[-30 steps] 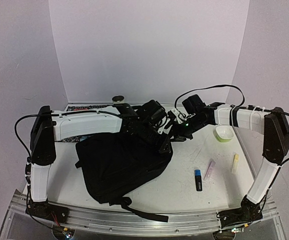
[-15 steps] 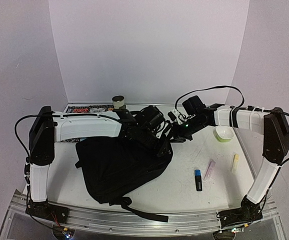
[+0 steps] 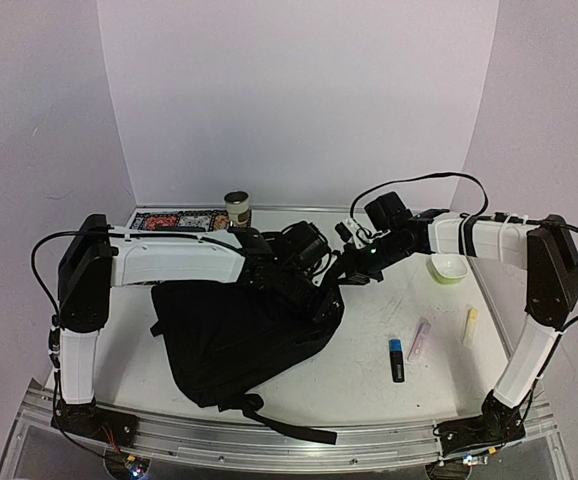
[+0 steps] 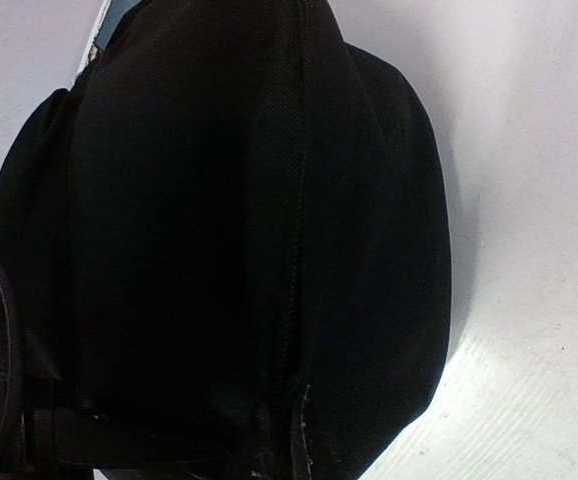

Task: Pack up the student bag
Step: Pick up the largest pocket of the bag from the student bag, then place the largest pocket in the student bag.

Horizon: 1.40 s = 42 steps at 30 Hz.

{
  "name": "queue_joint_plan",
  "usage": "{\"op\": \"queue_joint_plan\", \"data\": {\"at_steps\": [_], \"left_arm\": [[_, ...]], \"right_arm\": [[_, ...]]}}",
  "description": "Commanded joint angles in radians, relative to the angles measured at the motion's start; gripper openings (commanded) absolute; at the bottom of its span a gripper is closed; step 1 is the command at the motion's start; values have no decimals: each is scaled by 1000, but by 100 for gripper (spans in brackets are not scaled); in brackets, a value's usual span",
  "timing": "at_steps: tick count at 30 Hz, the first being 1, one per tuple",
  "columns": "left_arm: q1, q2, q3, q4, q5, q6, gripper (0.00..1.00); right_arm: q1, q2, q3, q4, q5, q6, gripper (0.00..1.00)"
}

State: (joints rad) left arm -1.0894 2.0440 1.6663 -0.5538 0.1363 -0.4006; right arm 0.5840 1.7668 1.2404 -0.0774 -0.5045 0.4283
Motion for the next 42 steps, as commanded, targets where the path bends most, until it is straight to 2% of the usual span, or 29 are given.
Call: {"op": "queue_joint_plan", "data": {"at_steps": [1, 3, 5, 13, 25, 36, 42], "left_arm": [[-21, -33, -7, 43, 18, 10, 17], [-24, -42, -6, 43, 22, 13, 6], [-26, -57, -9, 43, 32, 14, 0], [-41, -178, -90, 23, 58, -4, 0], [-58, -378, -275, -105, 47, -51, 0], [-58, -561, -458, -219, -36, -111, 0], [-58, -619, -485, -251, -105, -125, 0]], "right_arm": [[7, -40, -1, 44, -18, 12, 0], [7, -41, -1, 44, -14, 10, 0], [5, -40, -1, 43, -8, 9, 0], [-40, -36, 7, 43, 4, 7, 0], [-123, 15, 73, 44, 23, 15, 0], [-168, 56, 100, 48, 56, 34, 0], [-167, 60, 72, 79, 21, 72, 0]]}}
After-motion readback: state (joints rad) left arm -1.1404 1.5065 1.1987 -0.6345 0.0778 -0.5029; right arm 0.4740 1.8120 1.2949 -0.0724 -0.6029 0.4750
